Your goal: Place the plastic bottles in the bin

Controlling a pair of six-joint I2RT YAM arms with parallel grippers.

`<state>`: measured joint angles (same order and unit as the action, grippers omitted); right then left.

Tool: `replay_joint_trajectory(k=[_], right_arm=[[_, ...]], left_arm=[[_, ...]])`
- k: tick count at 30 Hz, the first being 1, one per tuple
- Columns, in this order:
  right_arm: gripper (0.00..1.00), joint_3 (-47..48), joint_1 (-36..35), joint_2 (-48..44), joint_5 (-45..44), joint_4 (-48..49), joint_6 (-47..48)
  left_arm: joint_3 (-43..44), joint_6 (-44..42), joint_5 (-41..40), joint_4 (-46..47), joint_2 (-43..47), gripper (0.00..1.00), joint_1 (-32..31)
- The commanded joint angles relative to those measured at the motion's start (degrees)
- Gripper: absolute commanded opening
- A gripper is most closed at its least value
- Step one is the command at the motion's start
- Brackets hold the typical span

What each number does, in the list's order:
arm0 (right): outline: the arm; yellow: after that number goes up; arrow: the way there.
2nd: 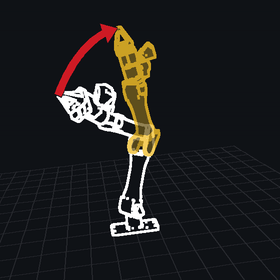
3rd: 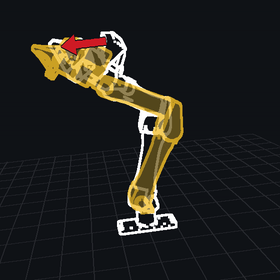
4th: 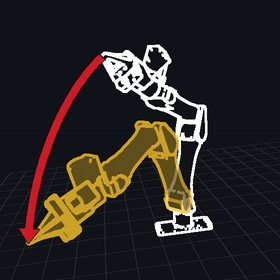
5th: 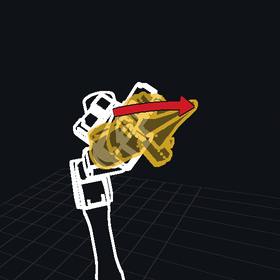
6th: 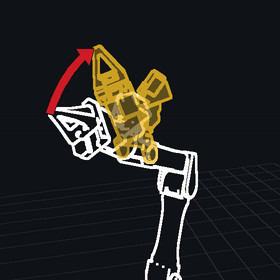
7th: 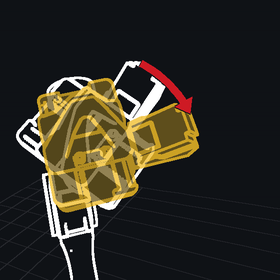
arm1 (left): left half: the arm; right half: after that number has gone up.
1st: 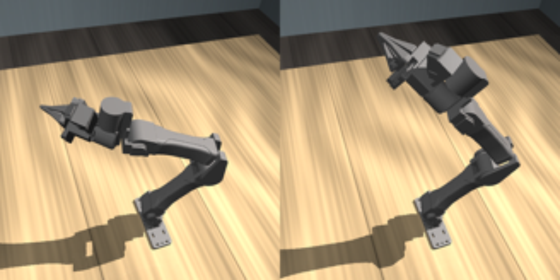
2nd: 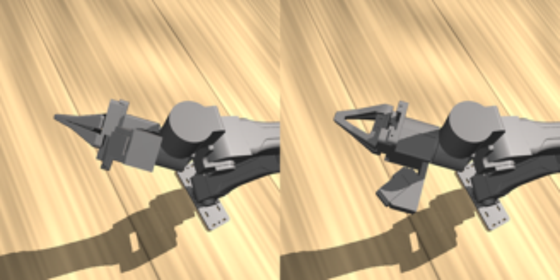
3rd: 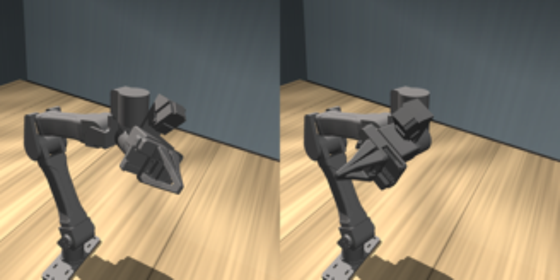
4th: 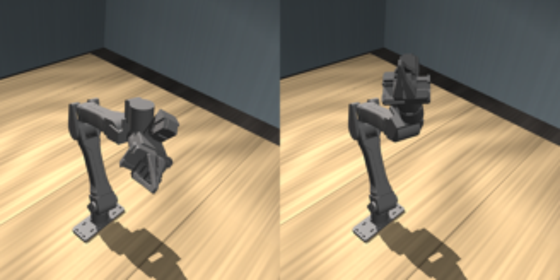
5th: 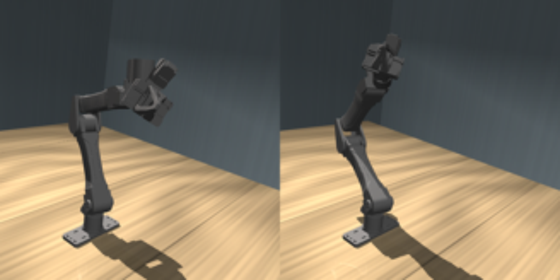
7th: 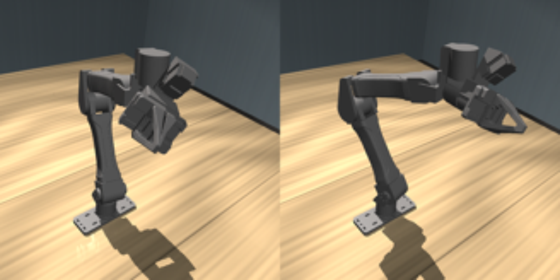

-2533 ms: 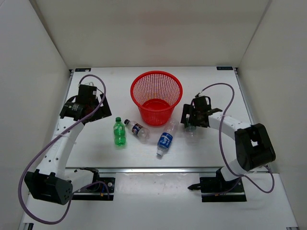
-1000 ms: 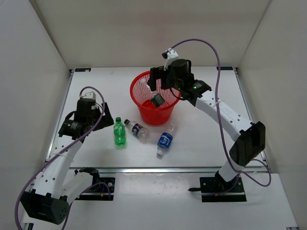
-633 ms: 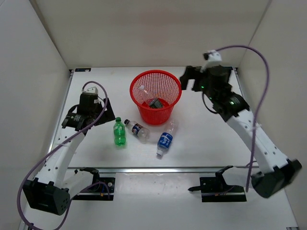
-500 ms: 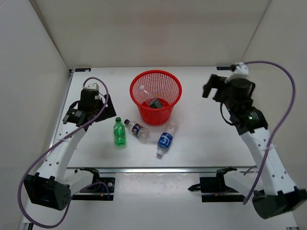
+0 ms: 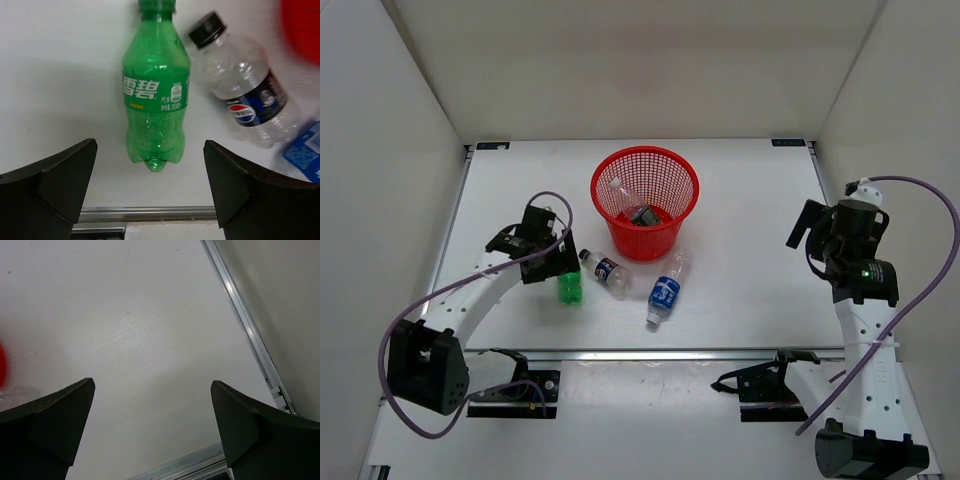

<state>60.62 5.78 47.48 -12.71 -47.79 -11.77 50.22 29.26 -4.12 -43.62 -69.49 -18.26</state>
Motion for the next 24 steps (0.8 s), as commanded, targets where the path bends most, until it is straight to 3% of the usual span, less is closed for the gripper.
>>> replay_joint_trajectory(k=[1, 14, 16, 17, 20, 24], right_arm=[[1.0, -0.68, -2.78, 0.15, -1.79, 0.51, 0.61], [0.99, -2.17, -1.03, -0.2, 2.16, 0.33, -0.63], [0.99, -2.08, -1.65, -0.46, 1.9, 0.16, -0.89], [0.99, -2.0, -1.82, -0.81, 1.73, -0.02, -1.15], [0.99, -2.52, -2.44, -0.55, 1.55, -0.37, -1.59], [0.99, -2.96, -2.36, -1.6, 1.2, -0.46, -1.68]], left_arm=[[-2.84, 2.56, 0.69, 4.5, -1.6, 0.99, -1.43], [-8.12, 2.65, 0.26, 14.08, -11.1, 0.99, -1.77], [-7.15, 2.56, -1.14, 13.65, -12.24, 0.85, -2.3], [-6.71, 2.56, -1.59, 13.3, -12.16, 0.7, -2.48], [-4.7, 2.47, -2.38, 8.91, -8.92, 0.4, -1.0], [1.88, 2.82, -10.0, 0.21, 0.39, 0.31, -0.11]])
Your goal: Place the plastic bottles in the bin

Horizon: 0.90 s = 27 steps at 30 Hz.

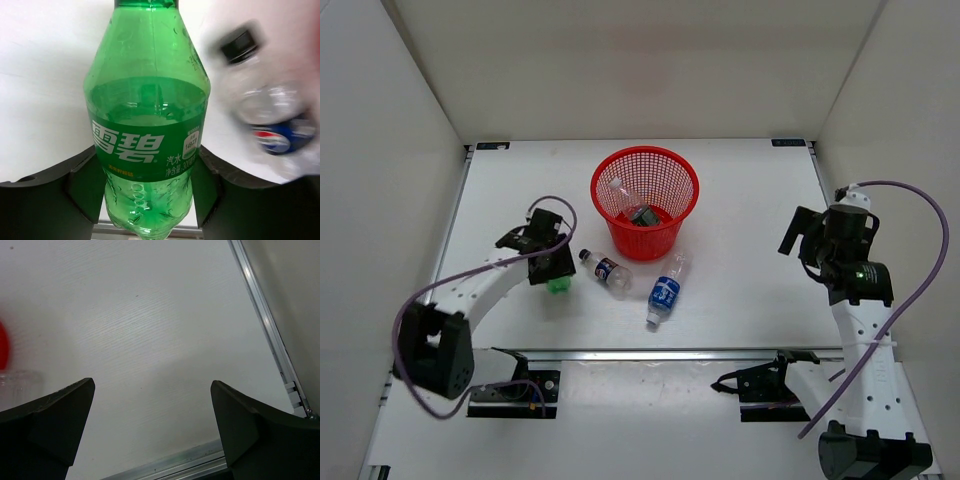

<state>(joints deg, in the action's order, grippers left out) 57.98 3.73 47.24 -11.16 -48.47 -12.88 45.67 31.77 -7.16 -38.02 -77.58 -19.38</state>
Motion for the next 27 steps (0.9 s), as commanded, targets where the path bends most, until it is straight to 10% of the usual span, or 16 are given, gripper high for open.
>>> replay_joint_trajectory(k=[1, 6, 20, 24, 27], right_arm=[[0.99, -0.49, -0.21, -2.15, -0.18, -0.05, -0.3], [1.0, -1.63, 0.32, -2.77, 5.86, 2.23, -0.82], [0.99, -2.52, -7.17, 1.53, 10.36, 19.37, -5.22], [0.99, -3.39, -5.31, 1.01, 13.97, 21.66, -6.01], [0.99, -2.79, -6.8, 1.71, 12.31, 21.4, -6.01]], left_arm=[[8.28, 0.31, -7.95, -6.01, 12.41, 0.31, 1.62], [20.58, -1.71, -5.33, 2.32, 19.23, 0.31, -1.17], [47.47, -6.71, 5.66, 13.42, -12.41, 0.46, -13.93], [58.54, -7.42, 1.36, 3.5, -20.23, 0.93, -15.52], [59.98, -7.51, 1.71, 1.19, -19.64, 0.99, -15.17]])
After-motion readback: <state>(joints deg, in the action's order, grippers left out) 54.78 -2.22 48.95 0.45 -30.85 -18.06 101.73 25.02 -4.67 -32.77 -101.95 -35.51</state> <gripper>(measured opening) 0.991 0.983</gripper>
